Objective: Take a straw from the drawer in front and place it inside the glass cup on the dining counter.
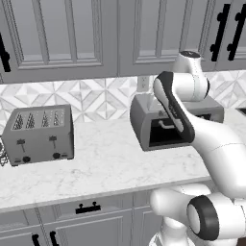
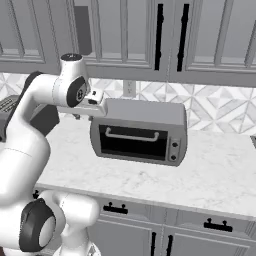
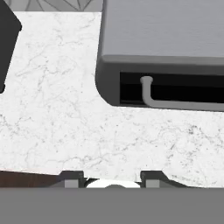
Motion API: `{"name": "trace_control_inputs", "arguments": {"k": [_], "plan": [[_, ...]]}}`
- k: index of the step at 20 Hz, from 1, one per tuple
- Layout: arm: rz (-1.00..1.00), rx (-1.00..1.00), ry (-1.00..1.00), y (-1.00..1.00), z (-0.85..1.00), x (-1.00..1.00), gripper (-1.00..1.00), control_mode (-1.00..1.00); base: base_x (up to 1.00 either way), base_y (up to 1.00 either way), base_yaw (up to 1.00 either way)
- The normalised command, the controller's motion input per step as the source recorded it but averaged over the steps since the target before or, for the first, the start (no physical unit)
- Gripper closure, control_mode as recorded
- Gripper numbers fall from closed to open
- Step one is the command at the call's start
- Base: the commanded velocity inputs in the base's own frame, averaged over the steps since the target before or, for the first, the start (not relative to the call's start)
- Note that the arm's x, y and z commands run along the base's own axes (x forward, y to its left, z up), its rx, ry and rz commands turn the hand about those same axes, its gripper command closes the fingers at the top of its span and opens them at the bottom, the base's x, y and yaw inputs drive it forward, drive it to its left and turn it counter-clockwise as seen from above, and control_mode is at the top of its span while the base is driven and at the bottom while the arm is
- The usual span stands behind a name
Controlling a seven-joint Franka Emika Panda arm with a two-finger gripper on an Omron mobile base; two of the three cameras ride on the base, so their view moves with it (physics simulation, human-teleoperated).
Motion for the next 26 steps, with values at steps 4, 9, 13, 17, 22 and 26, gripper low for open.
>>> {"name": "trace_control_inputs", "arguments": {"k": [4, 9, 13, 17, 22, 26], "plan": [[0.0, 0.0, 0.0, 0.0, 0.0, 0.0, -1.0, 1.0, -0.39, 0.0, 0.0], [0.0, 0.0, 0.0, 0.0, 0.0, 0.0, -1.0, 1.0, -0.86, -0.31, 0.07], [0.0, 0.0, 0.0, 0.0, 0.0, 0.0, -1.0, 1.0, -0.22, -0.64, 0.28], [0.0, 0.0, 0.0, 0.0, 0.0, 0.0, -1.0, 1.0, 0.0, -0.83, 0.6], [0.0, 0.0, 0.0, 0.0, 0.0, 0.0, -1.0, 1.0, 0.0, -0.66, 0.72], [0.0, 0.0, 0.0, 0.0, 0.0, 0.0, -1.0, 1.0, 0.0, -0.68, 0.73]]}}
